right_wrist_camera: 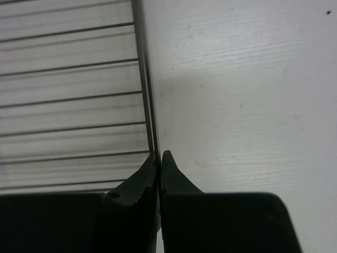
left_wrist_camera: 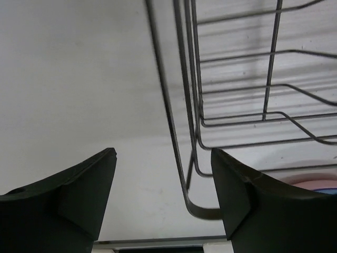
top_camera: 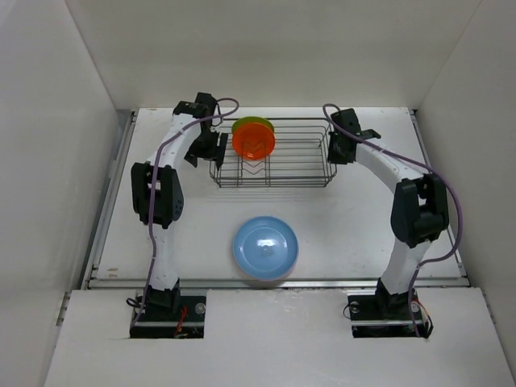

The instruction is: Unload the plates from the dish rack

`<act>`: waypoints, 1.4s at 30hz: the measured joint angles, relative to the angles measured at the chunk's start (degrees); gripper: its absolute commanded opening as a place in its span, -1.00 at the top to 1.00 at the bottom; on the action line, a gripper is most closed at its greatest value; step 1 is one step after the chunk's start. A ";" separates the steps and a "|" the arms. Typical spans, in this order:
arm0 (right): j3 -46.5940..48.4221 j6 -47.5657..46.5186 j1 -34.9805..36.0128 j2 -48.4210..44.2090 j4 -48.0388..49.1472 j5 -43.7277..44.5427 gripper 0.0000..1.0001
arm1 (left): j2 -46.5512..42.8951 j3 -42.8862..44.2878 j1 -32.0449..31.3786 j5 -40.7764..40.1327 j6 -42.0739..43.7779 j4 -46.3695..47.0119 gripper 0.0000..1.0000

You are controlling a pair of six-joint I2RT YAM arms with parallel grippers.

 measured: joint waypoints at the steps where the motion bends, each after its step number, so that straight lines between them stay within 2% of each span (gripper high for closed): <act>1: -1.60 -0.15 0.22 -1.16 0.74 -0.81 1.00 | 0.28 0.72 0.55 0.42 -0.15 0.04 -0.38; 5: -3.69 1.73 0.79 -2.71 1.64 -1.36 1.00 | 0.50 2.14 2.80 2.32 -0.44 0.55 -0.38; 7: -3.74 2.08 0.76 -2.73 1.70 -1.38 0.51 | 0.50 2.36 3.34 3.32 -0.48 0.66 -0.38; 8: -3.69 2.36 0.74 -2.73 1.81 -1.01 0.44 | 0.50 2.43 3.50 3.87 -0.48 0.63 -0.38; 10: -3.39 1.77 0.70 -2.73 1.57 -0.04 0.41 | 0.50 2.43 3.52 5.38 -0.44 0.55 -0.25; 11: -2.75 1.14 0.70 -2.62 1.36 0.68 0.41 | 0.50 2.43 3.48 6.16 -0.39 0.48 -0.15; 12: -1.75 0.26 0.70 -2.38 1.16 1.25 0.49 | 0.50 2.43 3.48 6.88 -0.37 0.39 -0.06; 13: -0.52 -0.70 0.68 -2.01 1.18 1.66 0.76 | 0.50 2.43 3.48 7.61 -0.35 0.33 0.14; 14: 0.94 -1.53 0.63 -1.55 1.14 1.60 0.87 | 0.50 2.43 3.45 8.37 -0.42 0.28 0.21; 17: 4.55 -4.72 0.72 0.35 1.01 3.32 1.00 | 0.61 2.43 3.30 9.94 -0.20 0.17 0.25; 20: 6.80 -7.39 0.66 2.64 1.11 4.26 1.00 | 0.98 2.43 3.30 11.23 -0.22 -0.07 0.21; 22: 7.85 -8.72 0.57 3.39 1.18 4.55 0.82 | 1.16 2.34 3.30 11.89 -0.20 -0.13 0.18; 24: 8.44 -9.55 0.42 3.85 1.27 4.55 0.35 | 1.16 2.27 3.30 12.31 -0.15 -0.13 0.14; 25: 8.44 -9.62 0.42 3.87 1.64 4.50 0.00 | 1.16 2.27 3.30 12.52 -0.15 -0.13 0.08; 27: 8.52 -10.45 0.42 3.74 2.64 4.11 -0.42 | 1.16 2.27 3.30 12.81 -0.11 -0.13 0.03; 29: 8.52 -10.91 0.42 3.19 3.89 3.13 -0.52 | 1.14 2.25 3.30 12.96 0.02 -0.20 -0.11; 32: 8.50 -11.89 0.42 1.33 6.82 -1.44 -0.52 | 1.11 2.25 3.37 13.11 0.17 -0.76 -0.19; 34: 8.50 -13.53 0.70 -0.57 10.14 -6.45 -0.34 | 1.11 2.25 3.52 13.11 0.33 -1.55 -0.22; 37: 10.75 -16.22 2.08 -1.20 13.97 -14.56 -0.19 | 1.11 2.45 3.93 12.87 0.81 -2.91 -0.25; 42: 26.80 -19.78 5.01 9.92 14.64 -28.13 -0.14 | 1.38 6.03 4.24 12.44 1.70 -5.31 -0.28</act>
